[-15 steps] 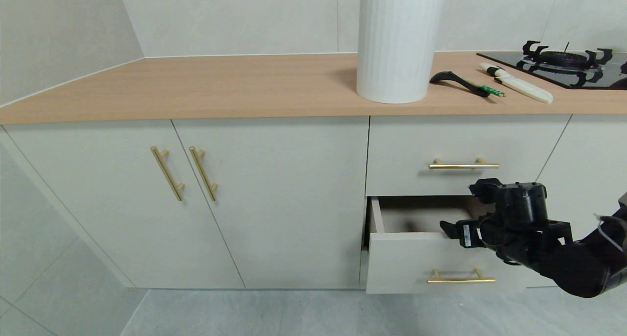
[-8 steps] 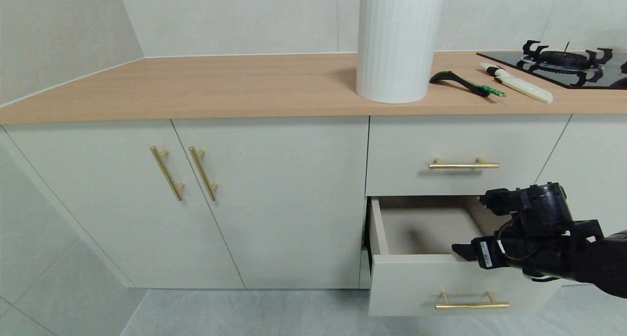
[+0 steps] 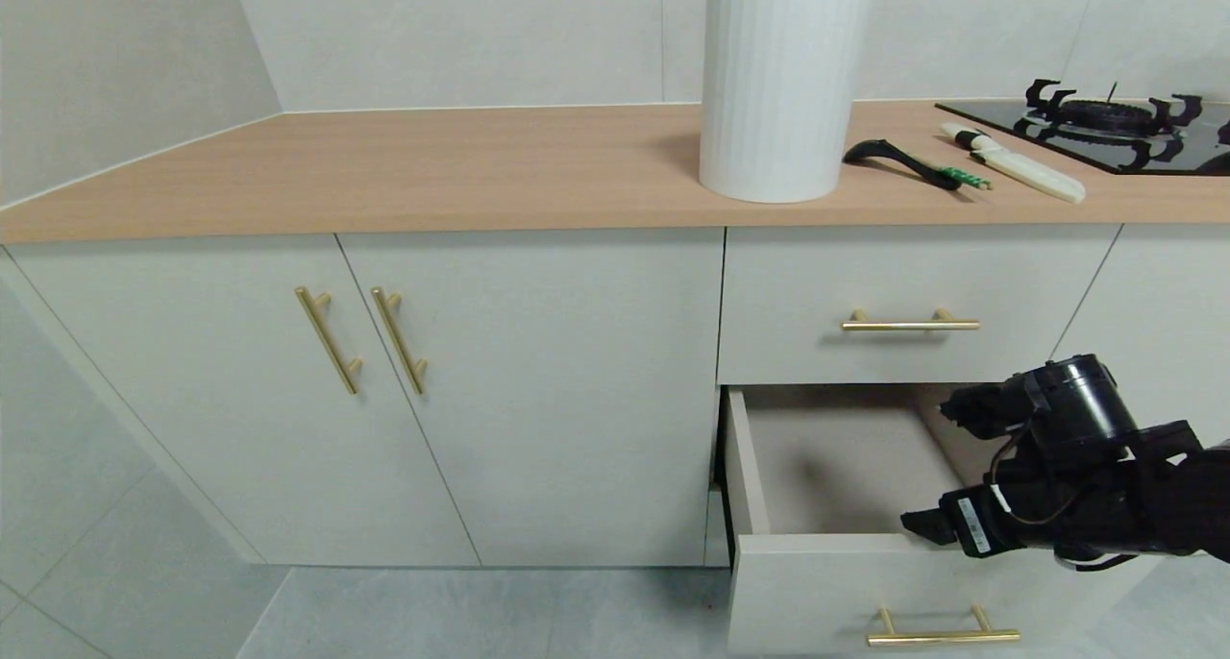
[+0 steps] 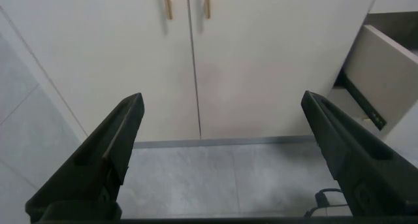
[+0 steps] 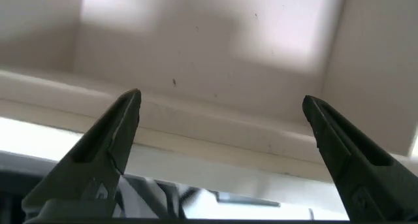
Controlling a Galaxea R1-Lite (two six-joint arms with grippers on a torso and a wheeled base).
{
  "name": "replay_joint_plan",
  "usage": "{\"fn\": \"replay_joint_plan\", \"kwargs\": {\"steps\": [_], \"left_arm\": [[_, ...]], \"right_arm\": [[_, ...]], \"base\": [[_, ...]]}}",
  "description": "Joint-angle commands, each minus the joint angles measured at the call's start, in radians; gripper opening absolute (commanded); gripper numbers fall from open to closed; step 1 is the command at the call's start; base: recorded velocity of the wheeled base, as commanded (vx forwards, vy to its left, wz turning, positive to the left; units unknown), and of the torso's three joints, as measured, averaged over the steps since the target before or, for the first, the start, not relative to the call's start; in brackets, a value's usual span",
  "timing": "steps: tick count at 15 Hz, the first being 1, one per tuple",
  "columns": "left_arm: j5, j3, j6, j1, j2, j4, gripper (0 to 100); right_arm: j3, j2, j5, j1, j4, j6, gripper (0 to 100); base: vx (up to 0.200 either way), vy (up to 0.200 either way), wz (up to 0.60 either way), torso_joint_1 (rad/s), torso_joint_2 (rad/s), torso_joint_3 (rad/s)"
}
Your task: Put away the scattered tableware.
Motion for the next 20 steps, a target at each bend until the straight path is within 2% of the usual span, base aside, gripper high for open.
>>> {"fn": "replay_joint_plan", "kwargs": {"steps": [1,5,12,13,16,20], "left_arm": [[0.000,0.000,0.000,0.000,0.001,0.000,100],[0.000,0.000,0.000,0.000,0.001,-0.002,100],[0.000,0.000,0.000,0.000,0.001,0.000,100],[0.000,0.000,0.000,0.000,0.001,0.000,100],[0.000,0.000,0.000,0.000,0.001,0.000,100],[0.000,0.000,0.000,0.000,0.001,0.000,100]], "right_arm": [[-0.004,-0.024,0.001,0.013,0.083,-0.023,100],[-0.043,-0.051,0.001,0.038,0.253,-0.037,100],[-0.076,-0.090,0.001,0.041,0.248,-0.029,100],[-0.096,-0.093,0.002,0.028,0.248,-0.031,100],[-0.280,-0.073,0.005,-0.002,0.216,-0.028,100],[-0.274,-0.129,0.004,-0.019,0.204,-0.028,100]], "base": [[0.000,0.000,0.00,0.000,0.00,0.000],[0.000,0.000,0.00,0.000,0.00,0.000],[0.000,0.000,0.00,0.000,0.00,0.000],[0.000,0.000,0.00,0.000,0.00,0.000],[0.000,0.000,0.00,0.000,0.00,0.000],[0.000,0.000,0.00,0.000,0.00,0.000]]}}
